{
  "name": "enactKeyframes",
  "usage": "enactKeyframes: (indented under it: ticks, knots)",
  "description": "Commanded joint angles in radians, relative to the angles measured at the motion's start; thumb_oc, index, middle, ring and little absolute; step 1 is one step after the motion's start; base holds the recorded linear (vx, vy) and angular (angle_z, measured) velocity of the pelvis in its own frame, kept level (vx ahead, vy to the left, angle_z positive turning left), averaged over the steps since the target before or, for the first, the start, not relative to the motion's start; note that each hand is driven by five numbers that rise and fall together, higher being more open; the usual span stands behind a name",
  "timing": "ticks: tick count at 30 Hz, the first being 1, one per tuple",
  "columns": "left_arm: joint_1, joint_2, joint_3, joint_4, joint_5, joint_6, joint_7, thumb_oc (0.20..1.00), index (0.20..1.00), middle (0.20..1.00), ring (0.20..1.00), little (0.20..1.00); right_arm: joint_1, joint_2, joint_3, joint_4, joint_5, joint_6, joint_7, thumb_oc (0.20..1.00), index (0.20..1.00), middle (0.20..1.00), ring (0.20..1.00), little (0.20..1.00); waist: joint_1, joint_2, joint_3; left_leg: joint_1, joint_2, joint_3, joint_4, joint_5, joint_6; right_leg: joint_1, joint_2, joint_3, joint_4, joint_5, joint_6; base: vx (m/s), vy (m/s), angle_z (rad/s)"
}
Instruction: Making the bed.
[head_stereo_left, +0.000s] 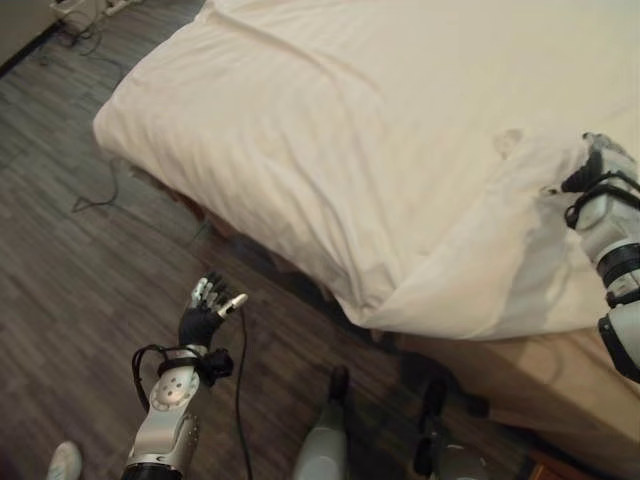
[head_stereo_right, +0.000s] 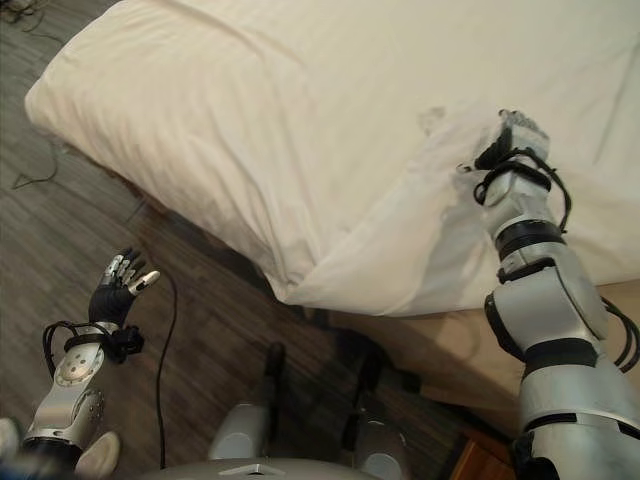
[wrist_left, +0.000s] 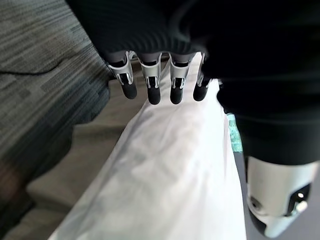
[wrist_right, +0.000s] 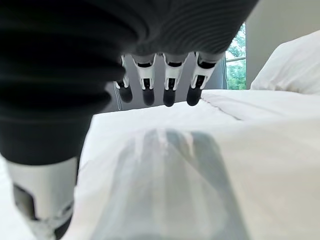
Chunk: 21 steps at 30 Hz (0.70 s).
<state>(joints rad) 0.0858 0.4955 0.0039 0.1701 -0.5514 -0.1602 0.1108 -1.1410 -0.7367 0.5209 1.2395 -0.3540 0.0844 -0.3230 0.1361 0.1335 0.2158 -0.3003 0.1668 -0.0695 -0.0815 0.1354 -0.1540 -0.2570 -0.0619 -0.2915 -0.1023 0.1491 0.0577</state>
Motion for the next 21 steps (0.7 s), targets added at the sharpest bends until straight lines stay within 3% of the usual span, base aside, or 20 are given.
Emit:
enactKeyframes:
  ticks: [1, 3, 5, 6, 7, 8, 9, 10, 11, 12, 13, 14, 15, 17, 18, 21]
  knots:
    - [-0.132, -0.008, -0.011, 0.015, -0.095, -0.078, -0.005, 1.0, 1.0, 1.0, 1.0, 1.0, -0.116, -0.016, 0.102, 0.031, 0.004, -0.021, -0.022, 0.2, 0.2, 0.2, 0.2, 0.2, -0.003, -0.039, 0.027, -0.02, 0.037, 0.104, -0.006, 0.154, -0.102, -0.022, -0.109, 0.003, 0.015, -0.077, 0.066, -0.07, -0.11, 0.04]
    - [-0.131, -0.038, -0.02, 0.036, -0.131, -0.072, -0.017, 1.0, 1.0, 1.0, 1.0, 1.0, -0.116, 0.002, 0.082, 0.039, 0.027, -0.014, -0.03, 0.2, 0.2, 0.2, 0.2, 0.2, -0.004, -0.022, 0.022, -0.015, 0.026, 0.13, -0.006, 0.144, -0.087, -0.036, -0.106, 0.007, 0.015, -0.081, 0.059, -0.06, -0.052, 0.02]
    - [-0.111, -0.038, -0.012, 0.035, -0.117, -0.076, -0.019, 1.0, 1.0, 1.0, 1.0, 1.0, -0.114, 0.015, 0.078, 0.003, 0.038, -0.018, -0.042, 0.2, 0.2, 0.2, 0.2, 0.2, 0.013, -0.015, 0.02, 0.021, -0.001, 0.09, -0.006, 0.126, -0.066, -0.048, -0.091, 0.027, 0.015, -0.076, 0.052, -0.06, 0.017, -0.15]
    - [-0.096, -0.036, -0.004, 0.03, -0.109, -0.075, -0.02, 1.0, 1.0, 1.0, 1.0, 1.0, -0.114, 0.012, 0.072, -0.062, 0.049, -0.025, -0.052, 0.2, 0.2, 0.2, 0.2, 0.2, 0.019, -0.022, 0.028, 0.056, -0.022, 0.06, -0.006, 0.091, -0.04, -0.056, -0.085, 0.045, 0.015, -0.07, 0.047, -0.06, 0.029, -0.25]
    - [-0.096, -0.035, -0.004, 0.03, -0.109, -0.075, -0.02, 1.0, 1.0, 1.0, 1.0, 1.0, -0.114, 0.011, 0.071, -0.064, 0.049, -0.024, -0.052, 0.2, 0.2, 0.2, 0.2, 0.2, 0.019, -0.023, 0.027, 0.054, -0.023, 0.06, -0.006, 0.093, -0.04, -0.059, -0.086, 0.046, 0.015, -0.067, 0.047, -0.09, -0.031, -0.26]
    - [-0.06, -0.045, 0.026, 0.005, -0.12, -0.072, -0.013, 1.0, 1.0, 1.0, 1.0, 1.0, -0.076, 0.0, 0.043, -0.287, 0.068, -0.033, -0.069, 0.2, 0.2, 0.2, 0.2, 0.2, 0.016, -0.052, 0.054, 0.089, -0.055, 0.008, 0.074, -0.019, 0.004, -0.053, -0.081, 0.082, 0.015, -0.056, 0.037, -0.08, -0.053, -0.28]
    - [-0.042, -0.051, 0.039, -0.013, -0.133, -0.067, -0.007, 1.0, 1.0, 1.0, 1.0, 1.0, -0.014, -0.003, 0.004, -0.439, 0.065, -0.036, -0.078, 0.2, 0.2, 0.2, 0.2, 0.2, 0.009, -0.067, 0.064, 0.1, -0.07, -0.018, 0.129, -0.063, 0.019, -0.046, -0.082, 0.097, 0.015, -0.05, 0.033, -0.07, -0.055, -0.33]
    - [-0.042, -0.05, 0.039, -0.013, -0.133, -0.067, -0.007, 1.0, 1.0, 1.0, 1.0, 1.0, -0.014, -0.003, 0.004, -0.439, 0.065, -0.035, -0.078, 0.2, 0.2, 0.2, 0.2, 0.2, 0.009, -0.068, 0.063, 0.099, -0.071, -0.018, 0.129, -0.063, 0.019, -0.047, -0.082, 0.096, 0.015, -0.05, 0.033, -0.03, 0.017, -0.48]
    - [-0.013, -0.067, 0.068, -0.042, -0.139, -0.052, 0.008, 1.0, 1.0, 1.0, 1.0, 1.0, 0.162, -0.021, -0.108, -0.756, 0.044, -0.05, -0.071, 0.2, 0.2, 0.2, 0.2, 0.2, -0.027, -0.084, 0.076, 0.158, -0.09, -0.039, 0.214, -0.128, 0.036, -0.012, -0.07, 0.118, 0.015, -0.046, 0.022, -0.01, 0.031, -0.35]
    - [-0.013, -0.064, 0.066, -0.043, -0.139, -0.051, 0.008, 1.0, 1.0, 1.0, 1.0, 1.0, 0.171, -0.022, -0.116, -0.764, 0.042, -0.047, -0.068, 0.2, 0.2, 0.2, 0.2, 0.2, -0.026, -0.088, 0.076, 0.157, -0.093, -0.041, 0.214, -0.124, 0.037, -0.013, -0.074, 0.118, 0.015, -0.044, 0.023, 0.02, 0.118, -0.24]
    - [0.009, -0.082, 0.067, -0.067, -0.145, -0.034, 0.014, 1.0, 1.0, 1.0, 1.0, 1.0, 0.407, -0.03, -0.237, -0.975, -0.022, -0.06, -0.046, 0.2, 0.2, 0.2, 0.2, 0.2, -0.071, -0.104, 0.065, 0.226, -0.083, -0.027, 0.2, -0.153, 0.054, 0.024, -0.069, 0.115, 0.015, -0.045, 0.022, 0.06, 0.146, -0.05]
    - [0.019, -0.091, 0.063, -0.076, -0.134, -0.02, 0.021, 1.0, 1.0, 1.0, 1.0, 1.0, 0.532, -0.02, -0.317, -1.04, -0.033, -0.068, -0.046, 0.2, 0.2, 0.2, 0.2, 0.2, -0.098, -0.111, 0.056, 0.26, -0.073, 0.006, 0.173, -0.174, 0.065, 0.043, -0.069, 0.112, 0.015, -0.042, 0.026, 0.07, 0.144, 0.07]
    - [0.02, -0.09, 0.062, -0.077, -0.134, -0.02, 0.021, 1.0, 1.0, 1.0, 1.0, 1.0, 0.535, -0.02, -0.32, -1.041, -0.034, -0.067, -0.045, 0.2, 0.2, 0.2, 0.2, 0.2, -0.096, -0.112, 0.055, 0.26, -0.074, 0.007, 0.171, -0.173, 0.065, 0.043, -0.07, 0.112, 0.015, -0.042, 0.026, 0.02, 0.128, 0.11]
    - [0.028, -0.112, 0.023, -0.076, -0.076, 0.024, 0.013, 1.0, 1.0, 1.0, 1.0, 1.0, 0.793, 0.025, -0.476, -1.221, -0.043, -0.096, -0.009, 0.2, 0.2, 0.2, 0.2, 0.2, -0.162, -0.146, 0.02, 0.35, -0.077, 0.049, 0.103, -0.228, 0.08, 0.073, -0.076, 0.113, 0.018, -0.024, 0.046, -0.03, 0.18, -0.02]
    - [0.029, -0.111, 0.021, -0.076, -0.076, 0.024, 0.013, 1.0, 1.0, 1.0, 1.0, 1.0, 0.797, 0.026, -0.48, -1.224, -0.044, -0.095, -0.008, 0.2, 0.2, 0.2, 0.2, 0.2, -0.159, -0.146, 0.02, 0.352, -0.077, 0.049, 0.102, -0.228, 0.08, 0.074, -0.076, 0.113, 0.018, -0.024, 0.046, -0.07, 0.219, -0.04]
    - [0.037, -0.137, -0.01, -0.071, -0.005, 0.07, 0.005, 1.0, 1.0, 1.0, 1.0, 1.0, 1.013, 0.113, -0.598, -1.346, -0.028, -0.125, 0.018, 0.2, 0.2, 0.2, 0.2, 0.2, -0.217, -0.177, -0.003, 0.436, -0.102, 0.085, 0.004, -0.25, 0.103, 0.081, -0.079, 0.138, 0.024, 0.009, 0.079, -0.2, 0.276, -0.18]
